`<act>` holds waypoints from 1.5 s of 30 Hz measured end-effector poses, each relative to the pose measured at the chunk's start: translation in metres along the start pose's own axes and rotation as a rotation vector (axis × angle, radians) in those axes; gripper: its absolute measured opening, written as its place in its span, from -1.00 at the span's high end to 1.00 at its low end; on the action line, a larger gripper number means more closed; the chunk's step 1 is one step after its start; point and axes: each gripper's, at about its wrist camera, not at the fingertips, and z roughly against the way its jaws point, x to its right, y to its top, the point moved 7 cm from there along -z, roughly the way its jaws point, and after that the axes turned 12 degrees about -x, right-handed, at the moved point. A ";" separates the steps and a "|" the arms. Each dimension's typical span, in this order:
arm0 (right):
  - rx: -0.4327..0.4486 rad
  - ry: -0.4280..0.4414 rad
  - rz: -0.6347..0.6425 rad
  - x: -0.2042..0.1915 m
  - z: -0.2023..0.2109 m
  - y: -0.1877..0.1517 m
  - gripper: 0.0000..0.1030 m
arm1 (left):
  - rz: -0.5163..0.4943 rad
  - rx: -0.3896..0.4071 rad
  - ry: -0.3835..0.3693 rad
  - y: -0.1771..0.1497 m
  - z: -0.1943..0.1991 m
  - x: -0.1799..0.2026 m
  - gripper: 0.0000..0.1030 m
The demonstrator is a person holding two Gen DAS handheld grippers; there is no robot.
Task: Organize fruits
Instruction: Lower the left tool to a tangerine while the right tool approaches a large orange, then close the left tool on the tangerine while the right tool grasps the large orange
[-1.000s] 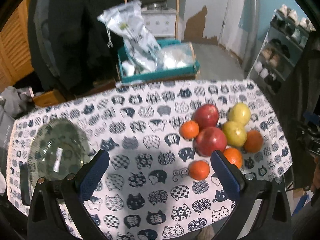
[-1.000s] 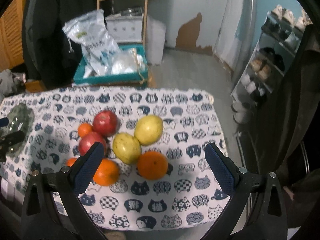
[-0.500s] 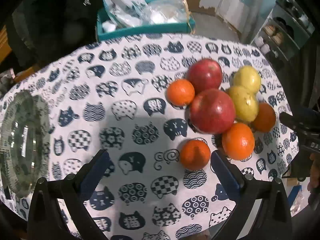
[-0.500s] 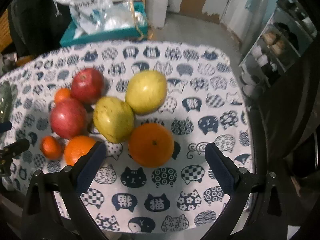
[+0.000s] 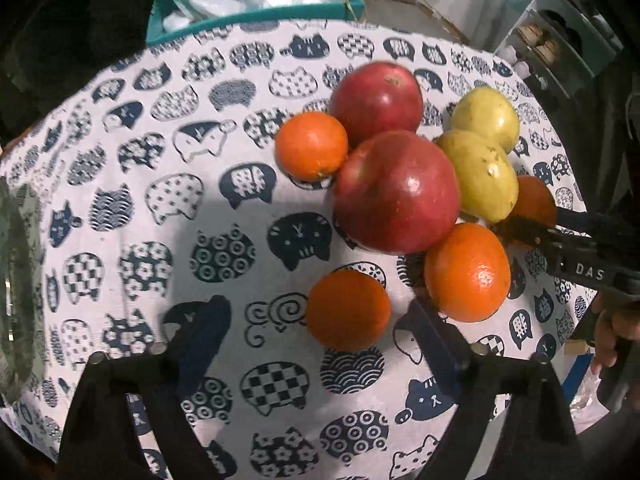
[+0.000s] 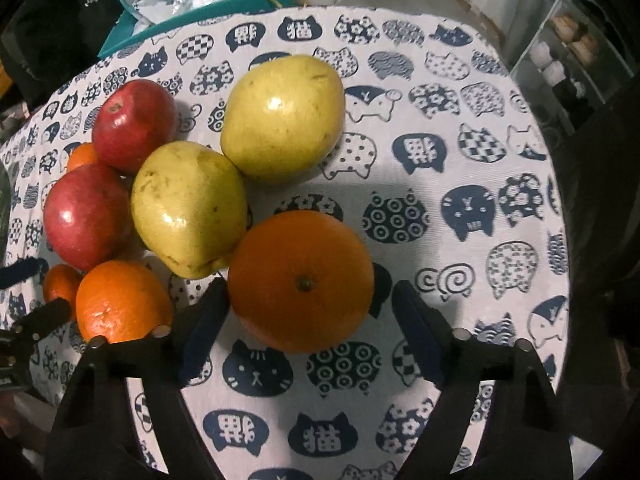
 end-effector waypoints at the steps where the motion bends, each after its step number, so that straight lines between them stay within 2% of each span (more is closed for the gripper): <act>1: -0.003 0.003 0.000 0.000 -0.003 0.000 -0.53 | 0.003 -0.007 -0.010 0.000 -0.004 0.000 -0.69; 4: -0.004 0.009 0.010 -0.002 -0.007 0.001 -0.38 | 0.009 -0.026 -0.030 0.001 -0.012 0.002 -0.53; 6: 0.002 -0.002 0.010 -0.002 -0.007 0.001 -0.37 | 0.006 -0.037 -0.048 0.000 -0.016 0.002 -0.38; 7: 0.004 -0.004 0.011 -0.002 -0.007 0.002 -0.36 | 0.001 -0.028 -0.044 0.000 -0.015 0.003 -0.37; 9: 0.011 -0.006 0.006 -0.002 -0.006 0.002 -0.33 | -0.013 -0.023 -0.054 0.001 -0.015 0.004 -0.11; 10: 0.015 -0.008 0.004 -0.002 -0.006 0.002 -0.31 | -0.016 -0.026 -0.072 0.000 -0.014 0.005 -0.03; 11: 0.017 -0.015 0.002 -0.002 -0.005 0.001 -0.31 | -0.017 -0.032 -0.097 0.000 -0.014 0.007 0.13; 16: 0.046 -0.053 -0.011 -0.004 0.001 0.001 -0.29 | -0.032 -0.006 -0.035 -0.002 -0.009 0.008 0.14; 20: 0.082 -0.059 -0.035 0.001 0.016 -0.005 -0.29 | -0.027 0.018 -0.042 -0.003 0.001 0.003 0.15; 26: 0.154 -0.057 -0.050 -0.003 0.048 -0.012 -0.29 | -0.019 0.089 -0.013 -0.006 0.031 -0.009 0.15; 45: 0.408 -0.007 0.018 -0.070 0.161 -0.013 -0.29 | 0.032 0.300 -0.002 -0.021 0.132 -0.041 0.16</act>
